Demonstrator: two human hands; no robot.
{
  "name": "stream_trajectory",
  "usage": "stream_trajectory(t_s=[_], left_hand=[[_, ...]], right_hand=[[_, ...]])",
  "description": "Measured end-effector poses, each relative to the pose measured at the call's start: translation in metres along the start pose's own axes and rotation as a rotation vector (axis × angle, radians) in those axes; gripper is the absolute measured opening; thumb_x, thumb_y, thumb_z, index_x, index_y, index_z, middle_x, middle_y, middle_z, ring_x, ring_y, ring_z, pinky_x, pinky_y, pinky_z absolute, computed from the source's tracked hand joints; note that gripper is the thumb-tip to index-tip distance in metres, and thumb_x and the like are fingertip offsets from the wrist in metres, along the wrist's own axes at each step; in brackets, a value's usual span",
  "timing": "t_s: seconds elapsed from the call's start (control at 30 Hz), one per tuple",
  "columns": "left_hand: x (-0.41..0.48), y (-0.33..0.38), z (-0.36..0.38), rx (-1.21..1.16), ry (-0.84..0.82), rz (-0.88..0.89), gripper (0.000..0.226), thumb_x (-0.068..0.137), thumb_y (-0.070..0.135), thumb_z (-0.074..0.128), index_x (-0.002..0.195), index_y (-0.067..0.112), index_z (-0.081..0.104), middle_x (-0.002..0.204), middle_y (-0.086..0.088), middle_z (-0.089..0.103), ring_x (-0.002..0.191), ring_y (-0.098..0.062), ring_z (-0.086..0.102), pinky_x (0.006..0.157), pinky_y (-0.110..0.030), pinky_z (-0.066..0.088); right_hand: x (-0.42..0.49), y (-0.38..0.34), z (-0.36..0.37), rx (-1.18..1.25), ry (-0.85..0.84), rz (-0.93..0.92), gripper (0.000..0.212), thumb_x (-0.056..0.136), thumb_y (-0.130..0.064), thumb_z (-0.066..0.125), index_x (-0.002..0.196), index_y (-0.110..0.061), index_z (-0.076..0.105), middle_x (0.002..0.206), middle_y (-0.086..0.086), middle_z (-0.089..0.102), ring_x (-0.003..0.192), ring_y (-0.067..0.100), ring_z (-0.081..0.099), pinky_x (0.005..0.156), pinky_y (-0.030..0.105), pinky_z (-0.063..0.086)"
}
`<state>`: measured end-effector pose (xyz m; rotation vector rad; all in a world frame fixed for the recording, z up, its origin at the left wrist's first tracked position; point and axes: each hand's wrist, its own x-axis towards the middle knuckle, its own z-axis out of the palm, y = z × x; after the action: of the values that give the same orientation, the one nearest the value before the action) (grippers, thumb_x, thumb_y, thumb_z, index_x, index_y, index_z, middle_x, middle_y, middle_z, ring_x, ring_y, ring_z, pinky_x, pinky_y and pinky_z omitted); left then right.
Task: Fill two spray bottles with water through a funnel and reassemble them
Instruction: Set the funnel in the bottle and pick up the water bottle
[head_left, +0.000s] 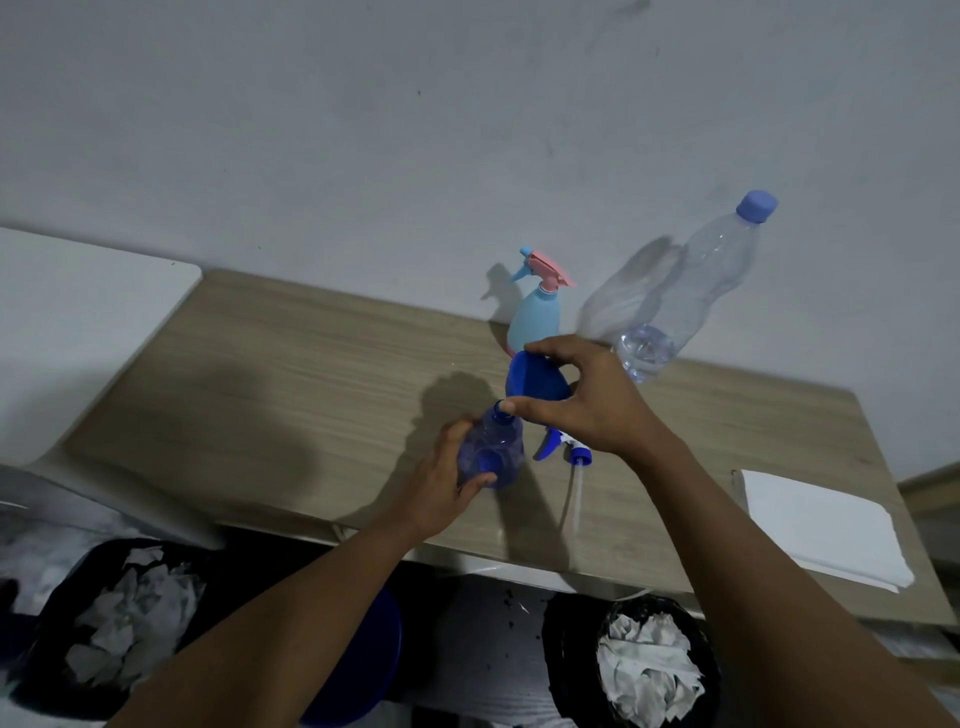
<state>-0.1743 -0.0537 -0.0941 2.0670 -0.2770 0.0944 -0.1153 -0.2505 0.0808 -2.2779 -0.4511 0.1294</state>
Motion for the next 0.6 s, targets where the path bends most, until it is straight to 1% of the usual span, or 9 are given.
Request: stream_trajectory(t_s=[0.1,0.17,0.23,0.3,0.33,0.4,0.43,0.5,0.6], left_hand=[[0.0,0.001,0.0,0.012,0.008,-0.03,0.076,0.087,0.027,0.073,0.144,0.039,0.024,0.143,0.017,0.037,0.127,0.006,0.046,0.103,-0.027,0.046],[0.0,0.002,0.0,0.012,0.012,-0.037,0.079,0.087,0.022,0.075,0.143,0.041,0.023,0.141,0.014,0.038,0.125,0.009,0.047,0.102,-0.023,0.045],[0.0,0.002,0.0,0.004,0.003,-0.043,0.079,0.087,0.023,0.074,0.144,0.039,0.022,0.139,0.022,0.038,0.125,0.008,0.047,0.103,-0.025,0.047],[0.0,0.002,0.0,0.006,-0.003,-0.048,0.078,0.088,0.023,0.074,0.143,0.04,0.021,0.138,0.028,0.036,0.125,0.009,0.046,0.104,-0.028,0.048],[-0.001,0.002,0.0,0.01,0.002,-0.044,0.078,0.088,0.023,0.074,0.143,0.04,0.021,0.14,0.025,0.037,0.126,0.009,0.046,0.103,-0.031,0.049],[-0.002,0.004,0.0,0.013,0.016,-0.038,0.078,0.088,0.022,0.073,0.144,0.04,0.021,0.144,0.013,0.039,0.128,0.005,0.046,0.102,-0.037,0.052],[-0.002,0.005,0.0,0.014,0.016,-0.039,0.077,0.089,0.022,0.073,0.144,0.037,0.022,0.144,0.009,0.039,0.128,0.005,0.046,0.101,-0.038,0.053],[-0.003,0.009,-0.001,0.003,0.021,-0.053,0.075,0.089,0.021,0.072,0.144,0.034,0.023,0.142,0.013,0.039,0.127,0.009,0.045,0.101,-0.037,0.052],[-0.005,0.016,-0.003,-0.01,0.025,-0.063,0.075,0.089,0.022,0.073,0.145,0.032,0.024,0.139,0.026,0.035,0.125,0.015,0.041,0.1,-0.03,0.051]], right_hand=[[0.004,-0.004,0.01,-0.059,-0.014,-0.048,0.083,0.059,-0.071,0.078,0.127,-0.025,0.064,0.123,-0.009,0.06,0.114,0.009,0.056,0.093,0.036,0.055],[0.005,-0.001,0.017,-0.087,-0.017,-0.069,0.077,0.061,-0.067,0.08,0.124,-0.025,0.066,0.119,-0.007,0.06,0.11,0.01,0.055,0.091,0.038,0.055],[0.003,0.004,0.02,-0.074,-0.008,-0.07,0.072,0.063,-0.064,0.081,0.122,-0.024,0.067,0.118,-0.006,0.06,0.109,0.011,0.057,0.091,0.038,0.056],[0.002,0.007,0.021,-0.044,0.006,-0.056,0.067,0.065,-0.061,0.082,0.119,-0.025,0.066,0.12,-0.007,0.06,0.11,0.011,0.057,0.092,0.034,0.055],[0.001,0.008,0.022,-0.026,0.01,-0.046,0.064,0.066,-0.057,0.084,0.119,-0.024,0.066,0.121,-0.007,0.06,0.11,0.01,0.057,0.091,0.031,0.054],[0.001,0.009,0.022,-0.005,0.011,-0.034,0.06,0.068,-0.053,0.085,0.118,-0.024,0.066,0.121,-0.009,0.059,0.109,0.007,0.056,0.087,0.025,0.051],[0.0,0.009,0.022,0.003,0.008,-0.03,0.059,0.068,-0.053,0.085,0.117,-0.025,0.066,0.121,-0.009,0.059,0.108,0.007,0.056,0.085,0.023,0.05],[0.0,0.009,0.024,0.046,0.012,-0.018,0.058,0.069,-0.054,0.084,0.116,-0.026,0.066,0.12,-0.011,0.06,0.108,0.005,0.057,0.083,0.02,0.05],[-0.004,0.012,0.022,0.13,0.066,0.009,0.054,0.073,-0.061,0.077,0.115,-0.03,0.066,0.117,-0.015,0.062,0.105,0.004,0.059,0.075,0.017,0.051]])
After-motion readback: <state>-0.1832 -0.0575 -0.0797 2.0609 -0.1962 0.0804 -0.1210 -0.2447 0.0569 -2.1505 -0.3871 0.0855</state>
